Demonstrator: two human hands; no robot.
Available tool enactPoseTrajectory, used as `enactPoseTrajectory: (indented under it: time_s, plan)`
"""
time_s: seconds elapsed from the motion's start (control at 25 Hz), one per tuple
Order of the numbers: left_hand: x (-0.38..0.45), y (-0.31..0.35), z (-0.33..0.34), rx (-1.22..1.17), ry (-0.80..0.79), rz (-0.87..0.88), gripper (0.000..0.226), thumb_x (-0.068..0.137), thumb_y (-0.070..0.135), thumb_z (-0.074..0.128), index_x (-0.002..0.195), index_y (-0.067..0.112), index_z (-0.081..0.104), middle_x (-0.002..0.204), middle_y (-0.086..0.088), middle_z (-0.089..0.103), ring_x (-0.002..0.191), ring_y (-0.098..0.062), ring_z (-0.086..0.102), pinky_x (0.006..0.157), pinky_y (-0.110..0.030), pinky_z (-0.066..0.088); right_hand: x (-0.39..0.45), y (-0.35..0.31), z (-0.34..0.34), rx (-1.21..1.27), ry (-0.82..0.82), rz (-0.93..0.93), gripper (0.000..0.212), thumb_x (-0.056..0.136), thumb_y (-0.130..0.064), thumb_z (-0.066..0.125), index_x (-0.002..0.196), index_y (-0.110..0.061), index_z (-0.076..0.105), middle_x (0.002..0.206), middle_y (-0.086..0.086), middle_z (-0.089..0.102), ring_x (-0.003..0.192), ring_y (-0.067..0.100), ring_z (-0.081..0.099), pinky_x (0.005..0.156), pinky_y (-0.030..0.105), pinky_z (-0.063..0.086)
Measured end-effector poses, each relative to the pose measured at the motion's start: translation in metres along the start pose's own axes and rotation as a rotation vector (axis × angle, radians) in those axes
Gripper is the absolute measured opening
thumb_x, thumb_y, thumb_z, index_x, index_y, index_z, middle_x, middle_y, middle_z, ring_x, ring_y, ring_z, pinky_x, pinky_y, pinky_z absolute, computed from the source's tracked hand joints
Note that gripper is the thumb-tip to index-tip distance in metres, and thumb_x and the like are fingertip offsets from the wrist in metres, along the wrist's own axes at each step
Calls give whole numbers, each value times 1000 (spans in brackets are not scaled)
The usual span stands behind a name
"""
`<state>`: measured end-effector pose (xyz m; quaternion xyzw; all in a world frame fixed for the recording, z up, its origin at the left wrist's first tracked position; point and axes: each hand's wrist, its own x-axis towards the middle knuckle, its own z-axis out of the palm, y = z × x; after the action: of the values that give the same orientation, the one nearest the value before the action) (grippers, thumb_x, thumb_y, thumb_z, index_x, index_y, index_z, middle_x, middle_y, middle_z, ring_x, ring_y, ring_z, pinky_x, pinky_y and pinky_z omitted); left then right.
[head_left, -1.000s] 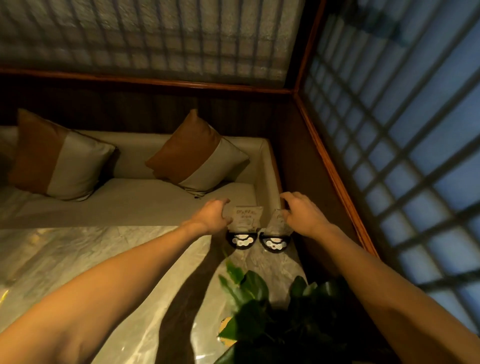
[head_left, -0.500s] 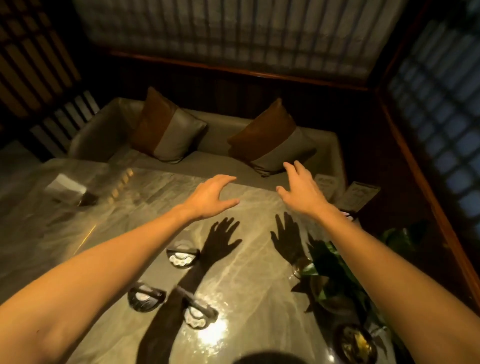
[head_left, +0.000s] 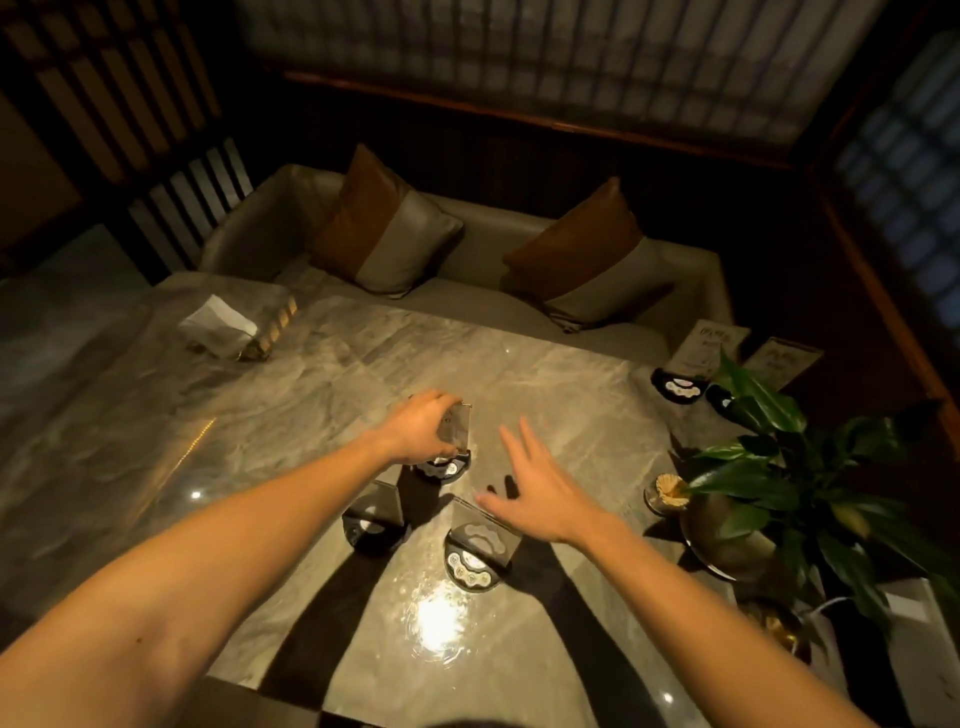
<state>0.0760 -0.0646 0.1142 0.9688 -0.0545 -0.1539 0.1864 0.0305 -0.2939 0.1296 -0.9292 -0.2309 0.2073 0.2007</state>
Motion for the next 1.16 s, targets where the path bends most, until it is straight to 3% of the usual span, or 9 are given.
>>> enactPoseTrajectory:
  time_s: [0.08,0.16,0.24,0.4,0.48,0.64,0.88,1.04,1.16]
  plan:
    - [3,-4,2,24,26,7,79,82,33,80,149,17,42,147,-9,50,135,-30,48,111,-45,41,-4,-2,14,-33,-112,-32,86,87,-59,58,156,-24,19,163,11,24,143,31,36,111,47,40]
    - [9,-6,1,44,44,14,71,84,26,78,147,16,46,142,-9,53,132,-31,49,110,-46,41,-3,-1,25,-83,-165,-70,47,92,-41,57,134,-21,51,132,12,60,114,34,61,91,46,52]
    - [15,-6,-3,80,51,19,58,86,18,73,141,16,53,135,-9,57,127,-32,52,104,-46,42,3,3,28,-95,-137,-66,12,96,-21,53,104,-15,61,98,12,68,87,33,65,68,39,50]
    - [35,-6,-6,66,55,20,28,85,10,67,112,15,67,107,-8,69,100,-30,66,71,-34,44,19,24,5,-56,-78,-14,11,97,-15,53,103,-14,62,97,11,69,86,29,64,69,38,50]
    - [42,-6,-5,34,60,-3,27,85,5,63,107,18,68,100,-4,72,92,-24,67,67,-31,43,30,45,-14,-26,-74,13,9,98,-21,55,103,-18,62,97,7,69,86,26,64,72,38,52]
    - [68,10,-10,-35,62,-8,27,94,11,63,117,24,71,112,2,76,104,-19,71,84,-41,58,62,95,-67,-1,-19,64,14,97,-24,57,108,-21,65,102,3,70,92,23,65,79,43,54]
    - [158,70,-34,-135,60,59,31,98,15,63,129,18,68,125,-4,73,117,-21,67,98,-42,55,119,170,-167,-35,70,121,23,99,-24,57,122,-24,64,111,-3,68,103,19,64,84,39,52]
    - [229,106,-34,-107,63,64,32,98,12,62,128,20,67,127,-2,71,120,-20,66,99,-46,56,154,215,-209,-99,141,149,11,98,-21,56,105,-28,61,100,-2,68,94,22,65,79,45,56]
    - [271,118,-26,-94,84,9,34,99,12,61,131,21,66,128,-3,71,119,-21,66,97,-47,56,174,244,-222,-163,185,172,15,96,-15,56,107,-24,59,103,5,69,95,28,65,80,48,56]
